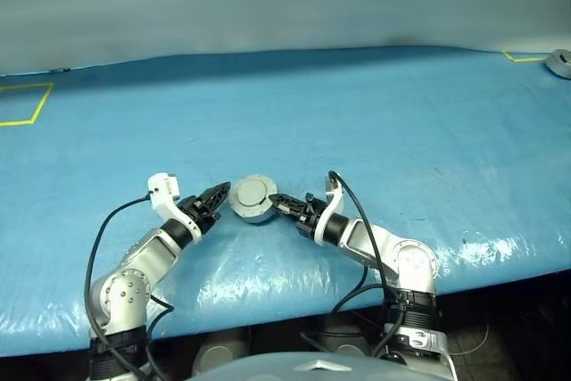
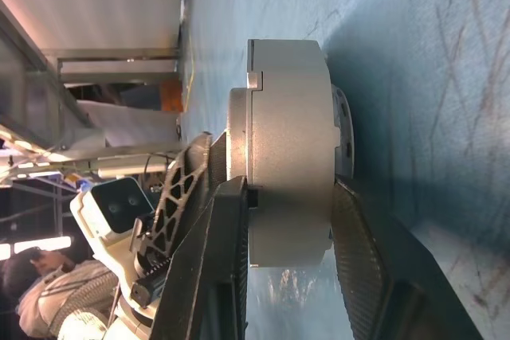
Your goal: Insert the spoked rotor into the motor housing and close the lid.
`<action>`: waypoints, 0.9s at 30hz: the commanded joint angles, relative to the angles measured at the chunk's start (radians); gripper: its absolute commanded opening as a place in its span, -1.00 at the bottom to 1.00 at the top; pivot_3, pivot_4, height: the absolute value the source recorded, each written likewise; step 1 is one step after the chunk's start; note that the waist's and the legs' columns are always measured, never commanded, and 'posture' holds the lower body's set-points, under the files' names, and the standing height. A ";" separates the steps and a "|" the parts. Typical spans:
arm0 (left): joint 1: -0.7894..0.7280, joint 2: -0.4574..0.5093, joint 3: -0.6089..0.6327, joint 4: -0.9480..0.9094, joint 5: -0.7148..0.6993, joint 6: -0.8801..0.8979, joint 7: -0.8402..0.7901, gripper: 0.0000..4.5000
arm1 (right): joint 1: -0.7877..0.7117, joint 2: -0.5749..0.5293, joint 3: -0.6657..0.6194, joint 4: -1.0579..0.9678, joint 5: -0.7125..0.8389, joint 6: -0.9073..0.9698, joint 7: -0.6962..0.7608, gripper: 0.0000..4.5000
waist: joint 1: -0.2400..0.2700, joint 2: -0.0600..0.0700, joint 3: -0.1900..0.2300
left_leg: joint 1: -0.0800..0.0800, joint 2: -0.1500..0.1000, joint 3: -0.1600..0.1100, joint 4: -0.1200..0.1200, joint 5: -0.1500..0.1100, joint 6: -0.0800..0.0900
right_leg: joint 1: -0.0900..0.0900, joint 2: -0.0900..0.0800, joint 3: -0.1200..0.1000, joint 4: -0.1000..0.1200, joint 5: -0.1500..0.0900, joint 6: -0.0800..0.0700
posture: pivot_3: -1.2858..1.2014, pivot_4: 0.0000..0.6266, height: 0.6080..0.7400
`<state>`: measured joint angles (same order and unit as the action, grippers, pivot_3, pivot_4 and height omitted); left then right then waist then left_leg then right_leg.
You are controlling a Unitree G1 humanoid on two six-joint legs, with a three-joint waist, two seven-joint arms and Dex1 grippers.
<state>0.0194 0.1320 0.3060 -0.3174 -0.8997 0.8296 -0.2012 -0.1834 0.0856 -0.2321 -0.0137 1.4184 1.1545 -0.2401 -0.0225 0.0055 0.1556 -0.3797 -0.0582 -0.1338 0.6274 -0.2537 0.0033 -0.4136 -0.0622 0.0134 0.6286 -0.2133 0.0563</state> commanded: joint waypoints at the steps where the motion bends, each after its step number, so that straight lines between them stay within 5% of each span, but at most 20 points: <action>1: 0.005 -0.033 0.077 -0.013 -0.124 0.011 0.059 0.16 | 0.081 0.172 0.044 -0.063 0.135 -0.077 -0.034 -0.50 | 0.001 -0.001 0.000 | 0.000 0.000 0.000 0.000 0.000 0.000 | 0.000 0.000 0.000 0.000 0.000 0.000 | 0.03 -0.52 1.00; 7: 0.040 -0.105 0.141 -0.007 -0.383 0.041 0.169 1.00 | 0.073 0.145 0.116 -0.134 0.268 -0.200 -0.071 -0.50 | -0.008 -0.003 0.002 | -0.001 0.000 0.002 0.001 -0.001 0.002 | -0.001 -0.001 0.001 0.000 -0.001 0.001 | 0.03 -0.52 1.00; 14: 0.075 -0.139 0.106 0.006 -0.641 0.025 0.269 1.00 | 0.003 0.100 0.191 -0.164 0.340 -0.303 -0.081 -0.50 | -0.009 -0.005 0.004 | -0.001 0.001 0.002 0.001 -0.002 0.002 | -0.001 0.000 0.002 0.000 -0.001 0.001 | 0.03 -0.52 1.00; 27: 0.078 -0.136 0.028 0.010 -0.771 -0.062 0.286 1.00 | -0.013 0.052 0.297 -0.168 0.392 -0.340 -0.080 -0.50 | -0.007 -0.005 0.004 | -0.001 0.000 0.004 0.002 0.000 -0.001 | -0.001 0.000 0.003 0.000 -0.001 0.000 | 0.03 -0.52 1.00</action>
<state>0.1007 -0.0005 0.3433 -0.3072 -1.6342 0.7796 0.0880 -0.1809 0.0773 0.0361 -0.1102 1.7563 0.8104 -0.3465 -0.0299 0.0000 0.1600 -0.3807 -0.0577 -0.1297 0.6295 -0.2535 0.0023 -0.4149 -0.0618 0.0164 0.6284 -0.2140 0.0567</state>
